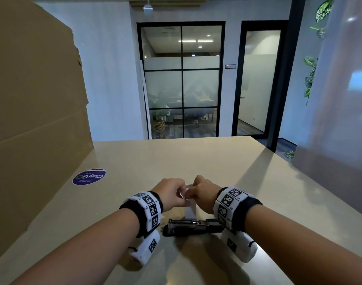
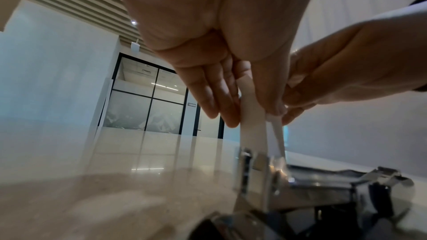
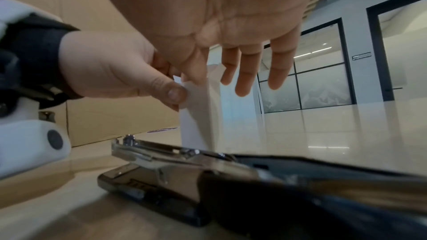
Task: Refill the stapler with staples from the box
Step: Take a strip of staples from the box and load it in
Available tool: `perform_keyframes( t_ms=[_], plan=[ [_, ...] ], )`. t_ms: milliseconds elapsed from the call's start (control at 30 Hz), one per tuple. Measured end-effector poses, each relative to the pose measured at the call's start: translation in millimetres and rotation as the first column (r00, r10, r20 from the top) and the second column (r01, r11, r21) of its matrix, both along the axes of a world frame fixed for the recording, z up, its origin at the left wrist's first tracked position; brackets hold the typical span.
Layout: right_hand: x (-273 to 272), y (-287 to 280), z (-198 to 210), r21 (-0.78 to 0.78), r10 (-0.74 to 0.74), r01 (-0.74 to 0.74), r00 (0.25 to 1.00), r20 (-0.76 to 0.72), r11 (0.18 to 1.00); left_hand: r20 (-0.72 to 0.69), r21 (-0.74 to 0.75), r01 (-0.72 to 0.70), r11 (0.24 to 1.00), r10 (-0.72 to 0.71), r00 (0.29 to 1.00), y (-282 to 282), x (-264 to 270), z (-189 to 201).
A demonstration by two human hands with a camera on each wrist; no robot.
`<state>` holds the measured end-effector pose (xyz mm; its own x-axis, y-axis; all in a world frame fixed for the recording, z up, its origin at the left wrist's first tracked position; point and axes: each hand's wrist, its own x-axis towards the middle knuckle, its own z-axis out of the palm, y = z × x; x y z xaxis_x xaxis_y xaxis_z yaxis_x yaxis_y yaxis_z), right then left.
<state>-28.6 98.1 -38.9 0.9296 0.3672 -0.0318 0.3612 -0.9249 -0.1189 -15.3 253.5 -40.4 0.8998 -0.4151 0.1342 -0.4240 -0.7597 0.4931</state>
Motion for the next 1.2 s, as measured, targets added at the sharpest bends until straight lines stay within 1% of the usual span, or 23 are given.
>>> perform_keyframes(
  t_ms=[133,233,300,367,500,567,600,667,767,967,1100,1200],
  plan=[
    [-11.3,4.2,7.1,-0.004,-0.057,0.057,0.997,-0.049,0.998,-0.013,-0.011,-0.002,1.0,0.001,1.0,0.3,-0.1,0.4],
    [-21.6,9.6,17.5,-0.124,-0.066,0.064,0.998,-0.016,0.99,-0.017,-0.016,0.007,1.0,-0.007,1.0,-1.7,-1.0,0.9],
    [-27.2,10.4,22.6,-0.22,-0.038,0.041,0.999,0.02,0.975,-0.016,-0.019,0.005,1.0,-0.005,1.0,-2.3,-1.2,1.1],
    [-30.3,10.4,24.6,-0.271,-0.037,0.035,0.999,-0.002,0.962,-0.022,-0.031,-0.001,1.0,0.0,1.0,-2.5,-1.5,1.5],
    [-22.7,14.5,20.2,-0.245,-0.127,0.085,0.978,-0.163,0.966,-0.023,-0.003,0.01,1.0,-0.01,1.0,-3.7,-2.1,3.1],
    [-18.6,19.2,21.5,-0.192,-0.154,0.114,0.967,-0.203,0.975,-0.012,0.013,0.015,1.0,-0.015,1.0,-4.9,-2.1,4.5],
    [-17.6,20.4,22.8,-0.187,-0.143,0.104,0.968,-0.207,0.977,-0.006,0.022,0.018,1.0,-0.018,1.0,-5.3,-2.2,5.2],
    [-17.8,20.1,27.6,-0.223,-0.126,0.082,0.974,-0.187,0.971,0.003,0.035,0.022,0.999,-0.022,1.0,-5.9,-2.9,6.8],
    [-20.2,13.5,31.4,-0.285,-0.1,0.062,0.988,-0.118,0.957,-0.011,0.026,0.028,0.999,-0.027,1.0,-6.3,-4.1,7.8],
    [-18.8,6.8,33.7,-0.397,0.052,-0.058,0.998,-0.027,0.916,-0.047,0.028,0.041,0.999,-0.04,0.998,-9.5,-3.0,10.1],
    [-16.4,2.6,37.2,-0.397,0.105,-0.096,0.994,0.0,0.913,-0.057,0.038,0.042,0.998,-0.04,0.998,-9.7,-2.2,10.9],
    [-12.4,0.9,40.0,-0.413,0.119,-0.098,0.993,0.026,0.905,-0.048,0.06,0.041,0.997,-0.038,0.998,-10.9,-2.5,12.0]
  ],
)
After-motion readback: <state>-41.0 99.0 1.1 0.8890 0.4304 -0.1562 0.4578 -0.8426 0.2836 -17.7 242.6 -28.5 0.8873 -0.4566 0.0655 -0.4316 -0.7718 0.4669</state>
